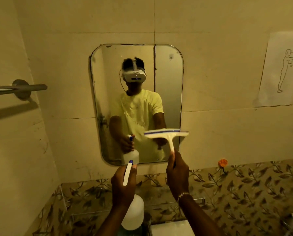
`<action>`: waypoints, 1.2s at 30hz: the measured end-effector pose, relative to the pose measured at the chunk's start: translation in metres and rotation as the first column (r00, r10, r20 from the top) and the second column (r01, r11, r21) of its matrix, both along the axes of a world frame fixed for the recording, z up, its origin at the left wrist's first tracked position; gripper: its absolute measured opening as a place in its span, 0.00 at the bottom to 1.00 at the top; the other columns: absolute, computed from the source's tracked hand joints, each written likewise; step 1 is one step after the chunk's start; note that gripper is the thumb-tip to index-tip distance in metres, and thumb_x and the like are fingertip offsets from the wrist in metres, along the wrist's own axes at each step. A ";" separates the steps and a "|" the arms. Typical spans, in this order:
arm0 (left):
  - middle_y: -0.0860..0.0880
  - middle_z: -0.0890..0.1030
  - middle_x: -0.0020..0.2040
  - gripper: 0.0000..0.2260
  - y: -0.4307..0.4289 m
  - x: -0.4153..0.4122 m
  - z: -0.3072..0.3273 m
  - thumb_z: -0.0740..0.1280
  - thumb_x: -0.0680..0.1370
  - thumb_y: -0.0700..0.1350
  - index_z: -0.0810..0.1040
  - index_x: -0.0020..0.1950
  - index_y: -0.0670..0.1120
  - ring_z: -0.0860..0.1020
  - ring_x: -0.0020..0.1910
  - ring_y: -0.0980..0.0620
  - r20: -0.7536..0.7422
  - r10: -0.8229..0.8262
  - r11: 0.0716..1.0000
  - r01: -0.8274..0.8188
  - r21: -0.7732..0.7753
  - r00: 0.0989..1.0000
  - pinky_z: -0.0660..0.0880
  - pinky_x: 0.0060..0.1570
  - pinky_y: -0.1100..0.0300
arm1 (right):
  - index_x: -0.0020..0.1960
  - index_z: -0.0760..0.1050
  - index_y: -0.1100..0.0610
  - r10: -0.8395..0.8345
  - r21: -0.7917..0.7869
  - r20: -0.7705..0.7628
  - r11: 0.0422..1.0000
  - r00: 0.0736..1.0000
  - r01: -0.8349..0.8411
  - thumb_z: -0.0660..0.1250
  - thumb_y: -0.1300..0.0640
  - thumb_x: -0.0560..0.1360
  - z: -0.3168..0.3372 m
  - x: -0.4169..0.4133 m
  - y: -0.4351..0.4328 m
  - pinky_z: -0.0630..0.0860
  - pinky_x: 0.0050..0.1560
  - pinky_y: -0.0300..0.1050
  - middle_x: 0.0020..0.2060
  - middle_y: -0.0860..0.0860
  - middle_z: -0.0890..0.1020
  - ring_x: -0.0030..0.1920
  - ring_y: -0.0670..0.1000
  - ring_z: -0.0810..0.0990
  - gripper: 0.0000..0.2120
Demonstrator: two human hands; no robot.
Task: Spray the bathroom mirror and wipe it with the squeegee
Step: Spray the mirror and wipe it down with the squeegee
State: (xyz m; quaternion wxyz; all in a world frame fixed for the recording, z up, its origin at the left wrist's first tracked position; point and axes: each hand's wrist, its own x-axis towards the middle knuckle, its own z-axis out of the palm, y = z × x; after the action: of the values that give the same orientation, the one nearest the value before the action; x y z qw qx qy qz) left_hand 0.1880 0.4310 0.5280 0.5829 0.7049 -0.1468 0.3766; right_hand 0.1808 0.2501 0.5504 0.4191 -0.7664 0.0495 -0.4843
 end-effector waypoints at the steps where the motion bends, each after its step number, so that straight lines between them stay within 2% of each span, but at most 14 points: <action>1: 0.52 0.82 0.34 0.15 0.000 -0.003 0.000 0.66 0.78 0.55 0.82 0.44 0.44 0.82 0.37 0.55 0.008 -0.009 1.000 0.009 -0.001 1.000 0.75 0.31 0.72 | 0.59 0.76 0.52 0.007 0.022 -0.051 1.000 0.999 -0.005 0.57 0.52 0.84 -0.020 -0.004 0.001 0.78 0.29 0.48 0.34 0.48 0.79 0.32 0.47 0.79 0.11; 3: 0.52 0.82 0.34 0.14 -0.001 -0.009 -0.001 0.66 0.79 0.53 0.82 0.44 0.44 0.82 0.37 0.55 0.021 -0.014 1.000 0.013 0.018 1.000 0.75 0.33 0.72 | 0.60 0.77 0.53 0.014 0.048 -0.172 0.999 0.985 -0.006 0.57 0.52 0.84 -0.058 -0.012 0.002 0.80 0.32 0.49 0.35 0.47 0.79 0.35 0.48 0.81 0.12; 5: 0.51 0.81 0.33 0.14 0.000 -0.014 -0.001 0.66 0.79 0.52 0.82 0.43 0.43 0.82 0.37 0.55 0.010 -0.014 0.999 0.013 0.037 1.000 0.74 0.33 0.73 | 0.59 0.79 0.55 0.016 0.066 -0.292 0.998 0.956 0.004 0.57 0.51 0.84 -0.090 -0.022 0.001 0.77 0.34 0.40 0.37 0.46 0.80 0.38 0.47 0.81 0.14; 8: 0.51 0.81 0.33 0.14 0.001 -0.018 -0.003 0.65 0.79 0.53 0.82 0.42 0.44 0.82 0.37 0.55 -0.008 -0.012 0.999 0.012 0.030 1.000 0.74 0.33 0.72 | 0.58 0.80 0.55 0.013 0.134 -0.346 0.990 0.938 0.035 0.50 0.42 0.80 -0.101 -0.036 0.002 0.73 0.35 0.36 0.37 0.47 0.81 0.38 0.44 0.80 0.26; 10: 0.51 0.81 0.34 0.14 0.015 -0.025 0.004 0.65 0.79 0.54 0.82 0.43 0.45 0.82 0.38 0.55 -0.005 0.012 1.000 -0.012 0.028 1.000 0.75 0.33 0.70 | 0.57 0.81 0.54 0.043 0.149 -0.247 0.989 0.968 -0.006 0.50 0.41 0.80 -0.064 -0.042 0.019 0.69 0.30 0.29 0.34 0.45 0.79 0.34 0.43 0.79 0.25; 13: 0.50 0.81 0.34 0.13 0.019 -0.026 0.002 0.66 0.78 0.53 0.81 0.43 0.44 0.82 0.35 0.53 -0.019 0.045 0.998 -0.045 0.037 0.999 0.78 0.33 0.65 | 0.55 0.79 0.54 0.092 0.115 -0.056 0.990 0.994 -0.085 0.55 0.48 0.84 0.012 -0.035 0.030 0.68 0.26 0.30 0.30 0.45 0.76 0.33 0.43 0.78 0.16; 16: 0.50 0.82 0.34 0.10 0.021 -0.025 -0.003 0.68 0.78 0.48 0.82 0.43 0.42 0.82 0.34 0.53 -0.032 0.079 0.995 -0.076 0.069 0.996 0.81 0.33 0.59 | 0.58 0.78 0.54 0.111 0.039 0.074 0.993 0.991 -0.114 0.56 0.53 0.85 0.106 -0.020 0.039 0.68 0.30 0.29 0.35 0.46 0.78 0.33 0.42 0.77 0.13; 18: 0.52 0.81 0.33 0.06 0.025 -0.025 0.000 0.70 0.79 0.42 0.82 0.43 0.45 0.82 0.37 0.56 -0.023 0.074 0.995 -0.072 0.071 0.997 0.78 0.33 0.67 | 0.62 0.78 0.56 0.151 0.025 0.146 0.987 0.978 -0.156 0.55 0.52 0.86 0.167 -0.011 0.049 0.78 0.38 0.42 0.43 0.52 0.83 0.41 0.47 0.81 0.15; 20: 0.52 0.81 0.33 0.07 0.030 -0.024 0.005 0.71 0.79 0.40 0.82 0.42 0.48 0.82 0.39 0.57 -0.041 0.067 0.996 -0.064 0.061 0.997 0.75 0.33 0.71 | 0.61 0.78 0.56 0.166 -0.003 0.176 0.986 0.970 -0.168 0.54 0.51 0.86 0.218 -0.002 0.061 0.80 0.40 0.49 0.43 0.53 0.84 0.41 0.50 0.82 0.16; 22: 0.51 0.80 0.32 0.08 0.034 -0.024 0.009 0.71 0.79 0.41 0.80 0.41 0.50 0.82 0.38 0.56 -0.047 0.065 0.997 -0.062 0.051 0.997 0.73 0.33 0.71 | 0.59 0.78 0.59 0.166 -0.021 0.223 0.986 0.961 -0.166 0.53 0.52 0.86 0.255 0.005 0.072 0.74 0.34 0.35 0.41 0.51 0.83 0.35 0.43 0.78 0.17; 24: 0.52 0.80 0.32 0.07 0.038 -0.025 0.012 0.70 0.79 0.45 0.80 0.41 0.52 0.82 0.38 0.56 -0.030 0.062 0.997 -0.060 0.044 0.998 0.73 0.33 0.71 | 0.59 0.77 0.63 0.143 -0.027 0.246 0.990 0.959 -0.141 0.53 0.53 0.86 0.282 0.011 0.083 0.68 0.29 0.29 0.43 0.54 0.83 0.34 0.44 0.78 0.18; 28: 0.54 0.80 0.33 0.05 0.047 -0.025 0.015 0.68 0.78 0.48 0.80 0.42 0.52 0.82 0.40 0.59 0.015 0.074 0.996 -0.074 0.050 0.997 0.74 0.34 0.73 | 0.61 0.76 0.63 0.174 -0.012 0.221 0.984 0.960 -0.176 0.53 0.53 0.86 0.311 0.021 0.101 0.78 0.38 0.47 0.48 0.59 0.84 0.44 0.56 0.84 0.18; 32: 0.52 0.79 0.31 0.08 0.061 -0.018 0.013 0.68 0.79 0.48 0.80 0.40 0.49 0.81 0.37 0.56 0.022 0.097 0.993 -0.098 0.069 0.995 0.73 0.31 0.70 | 0.59 0.76 0.64 0.143 -0.026 0.214 0.990 0.966 -0.140 0.53 0.53 0.86 0.317 0.028 0.113 0.69 0.33 0.38 0.47 0.58 0.84 0.40 0.53 0.79 0.18; 36: 0.52 0.80 0.31 0.09 0.069 -0.014 0.012 0.68 0.78 0.50 0.81 0.41 0.48 0.81 0.36 0.55 0.029 0.111 0.992 -0.113 0.058 0.993 0.73 0.30 0.70 | 0.59 0.76 0.62 0.130 -0.044 0.206 0.991 0.970 -0.124 0.52 0.53 0.86 0.321 0.032 0.120 0.70 0.40 0.43 0.48 0.58 0.83 0.42 0.51 0.78 0.17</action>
State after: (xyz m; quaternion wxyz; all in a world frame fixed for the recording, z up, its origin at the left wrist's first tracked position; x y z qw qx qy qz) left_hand 0.1743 0.4995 0.5397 0.5379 0.7241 -0.1256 0.4131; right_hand 0.2123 0.3704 0.8712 0.4403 -0.7195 -0.0512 -0.5346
